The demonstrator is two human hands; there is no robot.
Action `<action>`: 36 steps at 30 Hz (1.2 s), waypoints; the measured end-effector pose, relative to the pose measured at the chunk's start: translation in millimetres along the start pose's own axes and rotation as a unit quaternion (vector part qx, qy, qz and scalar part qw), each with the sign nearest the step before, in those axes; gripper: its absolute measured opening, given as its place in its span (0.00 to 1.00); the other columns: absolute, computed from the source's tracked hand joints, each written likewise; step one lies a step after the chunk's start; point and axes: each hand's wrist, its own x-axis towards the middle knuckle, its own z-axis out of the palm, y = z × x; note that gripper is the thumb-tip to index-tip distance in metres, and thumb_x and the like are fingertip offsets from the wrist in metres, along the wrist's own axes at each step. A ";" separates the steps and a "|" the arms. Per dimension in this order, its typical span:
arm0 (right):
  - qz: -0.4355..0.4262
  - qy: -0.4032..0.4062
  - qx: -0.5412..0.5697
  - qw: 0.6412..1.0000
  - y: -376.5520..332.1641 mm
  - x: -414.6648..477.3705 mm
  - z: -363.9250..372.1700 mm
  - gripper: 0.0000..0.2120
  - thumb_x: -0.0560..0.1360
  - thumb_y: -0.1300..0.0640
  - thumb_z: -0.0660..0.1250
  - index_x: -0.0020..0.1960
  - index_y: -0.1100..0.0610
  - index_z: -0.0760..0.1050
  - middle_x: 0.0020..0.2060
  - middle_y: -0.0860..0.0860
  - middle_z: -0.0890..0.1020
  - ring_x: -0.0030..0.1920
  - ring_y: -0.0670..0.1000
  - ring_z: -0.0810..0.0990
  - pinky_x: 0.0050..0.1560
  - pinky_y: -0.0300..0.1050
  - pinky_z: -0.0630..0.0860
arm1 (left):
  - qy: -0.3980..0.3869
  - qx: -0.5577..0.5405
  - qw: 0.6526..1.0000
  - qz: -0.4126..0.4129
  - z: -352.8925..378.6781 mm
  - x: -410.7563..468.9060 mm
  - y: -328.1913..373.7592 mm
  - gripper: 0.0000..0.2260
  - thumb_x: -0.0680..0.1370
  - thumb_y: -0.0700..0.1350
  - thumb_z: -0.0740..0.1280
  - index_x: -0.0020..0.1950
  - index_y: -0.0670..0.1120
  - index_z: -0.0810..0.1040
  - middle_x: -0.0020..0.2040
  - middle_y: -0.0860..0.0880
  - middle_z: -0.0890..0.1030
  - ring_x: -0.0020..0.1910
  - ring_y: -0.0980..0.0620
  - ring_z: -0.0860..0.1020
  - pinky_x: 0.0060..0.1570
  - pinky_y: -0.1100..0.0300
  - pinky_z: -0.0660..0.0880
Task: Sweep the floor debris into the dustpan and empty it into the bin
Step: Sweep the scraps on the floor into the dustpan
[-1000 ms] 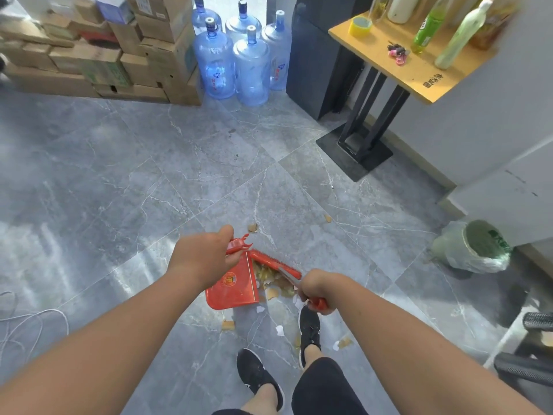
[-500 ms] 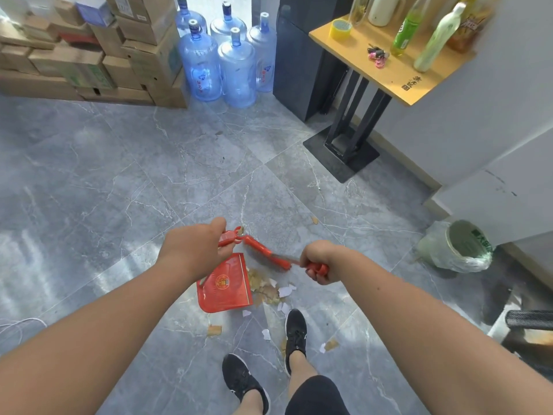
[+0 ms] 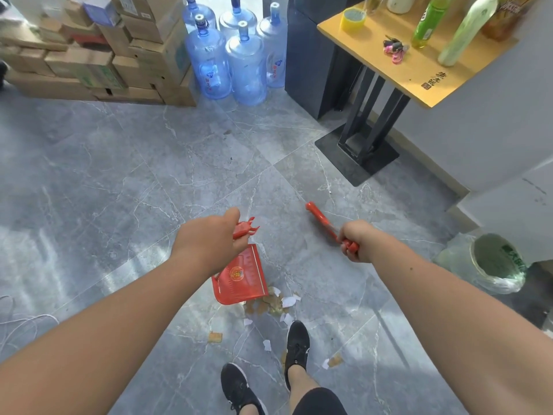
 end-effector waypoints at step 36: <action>0.040 -0.083 -0.101 0.991 83.5 -108.6 162.1 0.07 0.77 0.68 0.61 0.41 0.61 0.68 0.23 0.52 0.68 0.23 0.47 0.69 0.20 0.32 0.61 | 0.048 -0.059 0.995 -0.066 19.5 -102.6 -136.3 0.16 0.80 0.62 0.59 0.50 0.50 0.68 0.39 0.51 0.81 0.36 0.45 0.78 0.34 0.57 0.71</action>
